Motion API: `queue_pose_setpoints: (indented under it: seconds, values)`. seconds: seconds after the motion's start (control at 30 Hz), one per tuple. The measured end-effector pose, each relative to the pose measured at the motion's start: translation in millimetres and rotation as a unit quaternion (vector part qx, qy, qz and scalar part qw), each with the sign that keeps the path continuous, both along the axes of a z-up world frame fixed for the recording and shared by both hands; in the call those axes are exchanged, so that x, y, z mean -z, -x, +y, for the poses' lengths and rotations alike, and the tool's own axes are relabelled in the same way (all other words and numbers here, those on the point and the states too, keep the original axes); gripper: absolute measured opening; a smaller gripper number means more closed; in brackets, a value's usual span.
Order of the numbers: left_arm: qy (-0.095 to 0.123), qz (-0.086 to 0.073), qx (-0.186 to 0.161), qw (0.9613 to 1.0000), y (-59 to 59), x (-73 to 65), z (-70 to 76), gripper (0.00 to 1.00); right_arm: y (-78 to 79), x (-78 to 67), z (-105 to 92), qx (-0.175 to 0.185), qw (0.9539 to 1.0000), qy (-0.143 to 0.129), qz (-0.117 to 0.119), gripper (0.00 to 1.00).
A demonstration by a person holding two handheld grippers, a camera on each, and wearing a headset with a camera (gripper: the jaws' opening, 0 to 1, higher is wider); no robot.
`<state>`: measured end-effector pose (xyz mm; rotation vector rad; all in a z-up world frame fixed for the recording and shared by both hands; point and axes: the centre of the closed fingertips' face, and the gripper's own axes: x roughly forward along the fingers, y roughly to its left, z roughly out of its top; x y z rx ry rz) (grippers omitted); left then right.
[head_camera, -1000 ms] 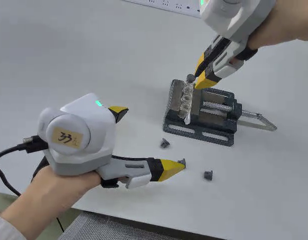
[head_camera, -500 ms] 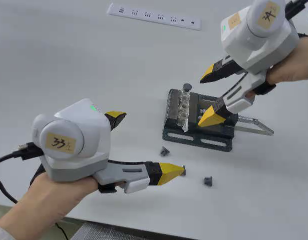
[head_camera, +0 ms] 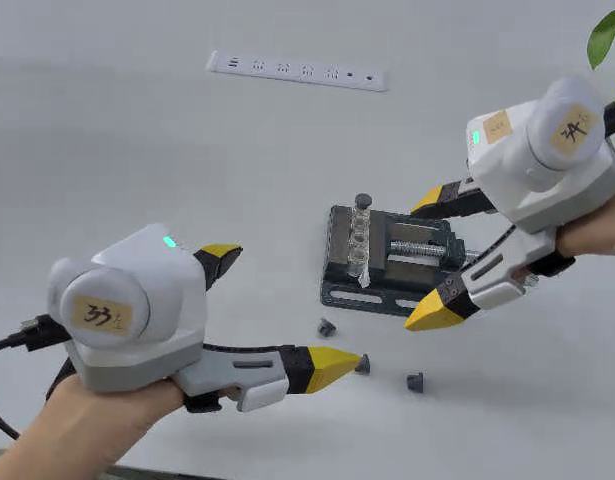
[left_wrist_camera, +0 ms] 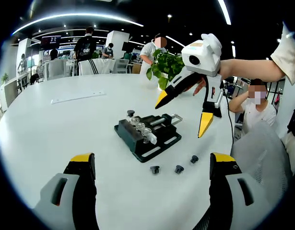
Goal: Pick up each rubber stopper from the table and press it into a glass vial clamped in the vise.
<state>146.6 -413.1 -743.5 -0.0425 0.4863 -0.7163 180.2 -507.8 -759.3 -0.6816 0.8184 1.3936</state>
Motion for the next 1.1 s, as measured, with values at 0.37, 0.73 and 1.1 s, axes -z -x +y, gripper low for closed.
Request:
queue_pose_setpoints:
  seconds: [0.37,0.73,1.1]
  values:
    - [-0.008,-0.008,0.001,0.9999,-1.0,-5.0,8.4,0.99,28.1,7.6,-12.4,0.028,0.9992,-0.027,0.006,0.74]
    - [-0.016,-0.008,0.003,0.9998,3.8,-9.7,8.5,0.99,55.2,22.8,-23.3,0.038,0.9981,-0.048,0.009,0.67]
    - [-0.016,-0.007,-0.001,0.9998,8.1,-15.2,6.8,0.99,75.0,39.8,-31.8,0.037,0.9969,-0.069,0.002,0.46]
